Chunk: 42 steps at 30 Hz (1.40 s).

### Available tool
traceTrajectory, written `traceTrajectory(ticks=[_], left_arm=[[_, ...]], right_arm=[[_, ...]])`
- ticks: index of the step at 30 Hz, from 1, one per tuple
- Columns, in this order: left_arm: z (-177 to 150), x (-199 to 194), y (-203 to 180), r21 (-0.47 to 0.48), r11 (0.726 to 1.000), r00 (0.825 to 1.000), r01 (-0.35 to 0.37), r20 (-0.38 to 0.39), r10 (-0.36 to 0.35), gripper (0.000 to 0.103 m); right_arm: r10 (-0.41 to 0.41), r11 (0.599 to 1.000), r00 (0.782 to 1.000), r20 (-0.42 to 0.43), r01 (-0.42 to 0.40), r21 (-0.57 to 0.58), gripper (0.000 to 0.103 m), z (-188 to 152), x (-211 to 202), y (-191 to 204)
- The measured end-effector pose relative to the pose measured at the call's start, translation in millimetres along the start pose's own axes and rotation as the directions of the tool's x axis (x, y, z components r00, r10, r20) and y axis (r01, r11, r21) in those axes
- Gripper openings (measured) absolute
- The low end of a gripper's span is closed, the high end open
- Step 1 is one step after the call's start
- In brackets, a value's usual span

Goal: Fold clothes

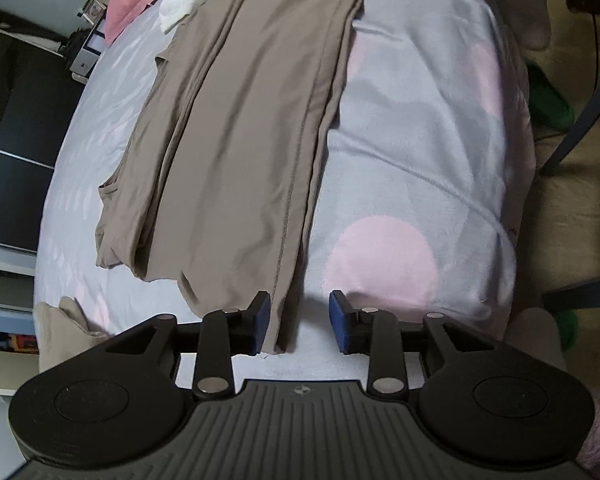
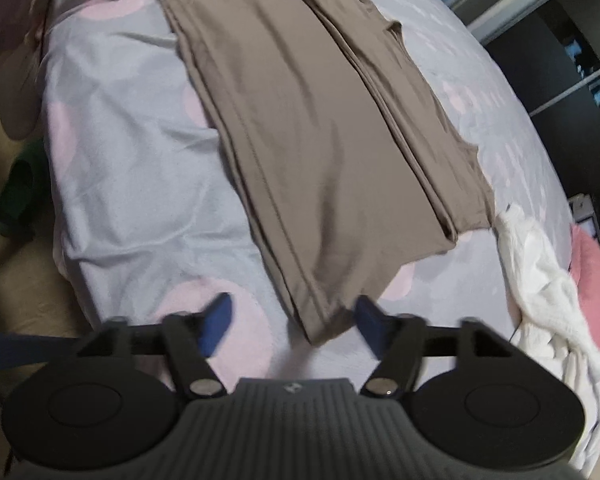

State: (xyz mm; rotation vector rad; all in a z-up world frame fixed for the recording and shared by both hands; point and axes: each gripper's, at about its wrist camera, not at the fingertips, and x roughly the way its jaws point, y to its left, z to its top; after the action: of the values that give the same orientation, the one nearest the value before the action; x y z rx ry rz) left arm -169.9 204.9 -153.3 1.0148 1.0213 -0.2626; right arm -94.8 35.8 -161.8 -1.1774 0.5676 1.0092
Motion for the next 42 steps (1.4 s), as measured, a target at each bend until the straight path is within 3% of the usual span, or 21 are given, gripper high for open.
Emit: traceTrajectory(ticks=[7,8,9,10,15,18,19,22,25,26,29,42], left_arm=[[5,16,-7,0.047,0.997,0.997,-0.056,-0.045,0.058,0.031],[7,18,-7,0.045,0.997,0.997,-0.063,-0.043,0.065,0.031],[7,19,-7,0.037,0.997,0.997,-0.067,-0.041,0.068,0.031],[8,19,-8,0.029,0.997,0.997,-0.071,-0.039,0.072,0.031],[11,23,-11,0.032,0.996,0.995,-0.086,-0.044,0.088,0.031],[13,28,-16,0.027,0.995,0.994,-0.095,-0.051,0.097,0.031],[14,30,-18,0.03,0.994,0.993,-0.102,-0.052,0.103,0.031],[15,30,-19,0.04,0.993,0.992,-0.108,-0.055,0.11,0.03],[17,29,-13,-0.008,0.995,0.994,-0.095,-0.063,0.094,0.013],[17,29,-12,-0.016,0.995,0.993,-0.102,-0.063,0.101,0.006],[19,23,-10,-0.034,0.993,0.992,-0.112,-0.063,0.11,0.001],[23,-14,21,-0.163,0.964,0.978,-0.21,-0.023,0.209,0.0]], right_arm=[[-0.081,0.993,0.997,0.014,0.082,-0.084,0.072,0,-2,11],[-0.107,0.988,0.994,0.007,0.107,-0.108,0.066,0,0,14],[-0.135,0.98,0.991,0.01,0.135,-0.146,0.047,-1,2,19],[-0.158,0.968,0.987,0.017,0.159,-0.193,0.042,-2,3,25],[-0.204,0.915,0.979,0.023,0.199,-0.351,0.038,-6,13,46],[-0.216,0.904,0.976,0.025,0.21,-0.372,0.035,-5,21,46],[-0.219,0.904,0.975,0.024,0.212,-0.372,0.035,-4,23,46],[-0.221,0.907,0.975,0.015,0.211,-0.365,0.018,-2,28,44],[-0.236,0.907,0.971,0.021,0.228,-0.354,0.005,-1,29,44],[-0.24,0.909,0.97,0.024,0.233,-0.345,0.005,-1,28,44],[-0.254,0.915,0.967,0.037,0.252,-0.315,0.004,2,22,41],[-0.36,0.922,0.928,0.095,0.369,-0.117,0.002,19,-5,4]])
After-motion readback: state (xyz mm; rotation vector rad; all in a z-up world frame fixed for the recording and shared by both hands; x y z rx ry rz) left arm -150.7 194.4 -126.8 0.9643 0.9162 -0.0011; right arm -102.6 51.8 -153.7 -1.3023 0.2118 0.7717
